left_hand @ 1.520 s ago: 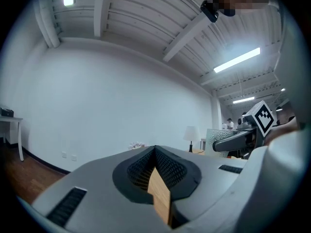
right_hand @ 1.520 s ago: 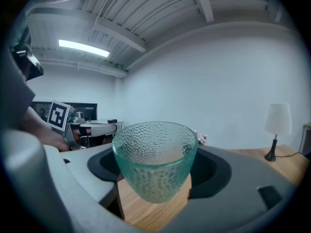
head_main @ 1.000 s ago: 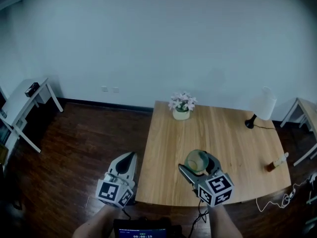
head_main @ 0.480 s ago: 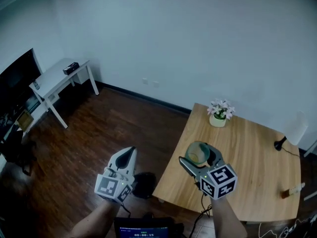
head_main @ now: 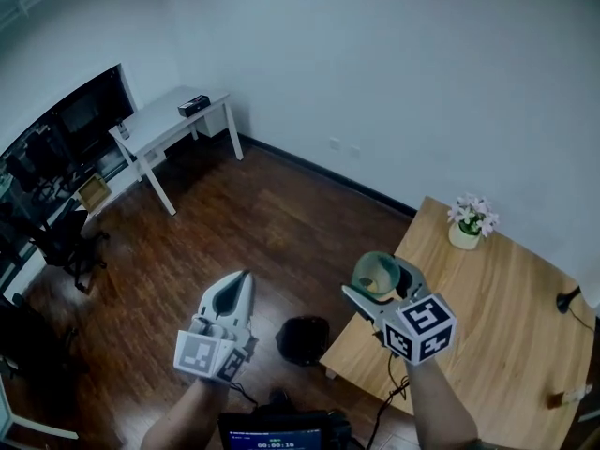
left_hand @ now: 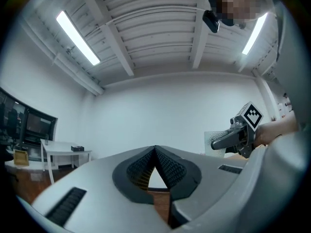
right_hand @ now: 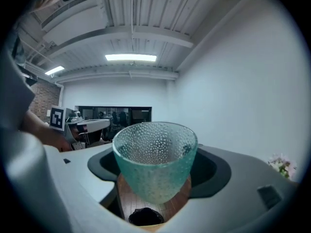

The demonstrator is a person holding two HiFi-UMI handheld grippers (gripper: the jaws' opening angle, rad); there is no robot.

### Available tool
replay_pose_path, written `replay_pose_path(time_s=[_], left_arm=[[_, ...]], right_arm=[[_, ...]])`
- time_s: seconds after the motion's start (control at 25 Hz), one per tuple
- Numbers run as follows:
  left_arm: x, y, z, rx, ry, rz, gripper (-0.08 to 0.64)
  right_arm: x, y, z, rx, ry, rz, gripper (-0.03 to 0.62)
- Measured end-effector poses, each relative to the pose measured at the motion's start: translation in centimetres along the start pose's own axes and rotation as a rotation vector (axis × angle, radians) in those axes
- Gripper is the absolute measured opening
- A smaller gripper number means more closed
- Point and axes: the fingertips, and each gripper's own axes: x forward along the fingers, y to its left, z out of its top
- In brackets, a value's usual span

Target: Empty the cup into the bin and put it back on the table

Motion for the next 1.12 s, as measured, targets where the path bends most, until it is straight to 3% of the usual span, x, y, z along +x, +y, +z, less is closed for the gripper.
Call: replay_pose_path(time_s=[0.16, 0.56, 1.12], left_arm=[[-0.4, 2.1, 2.0, 0.039, -0.077, 0.011, 0.002], [1.7, 5.7, 6.2, 0.146, -0.328, -0.086, 0.002], [6.2, 11.1, 6.8, 0.132, -0.462, -0.303, 0.001]], right_arm=[[1.9, 0.3, 0.9, -0.021, 0.025, 0.017, 0.394], [7.2, 0.9, 3.9, -0.169, 0.111, -0.040, 0.396], [12.0, 0.5, 6.1, -0.335, 0.237, -0.205, 0.394]])
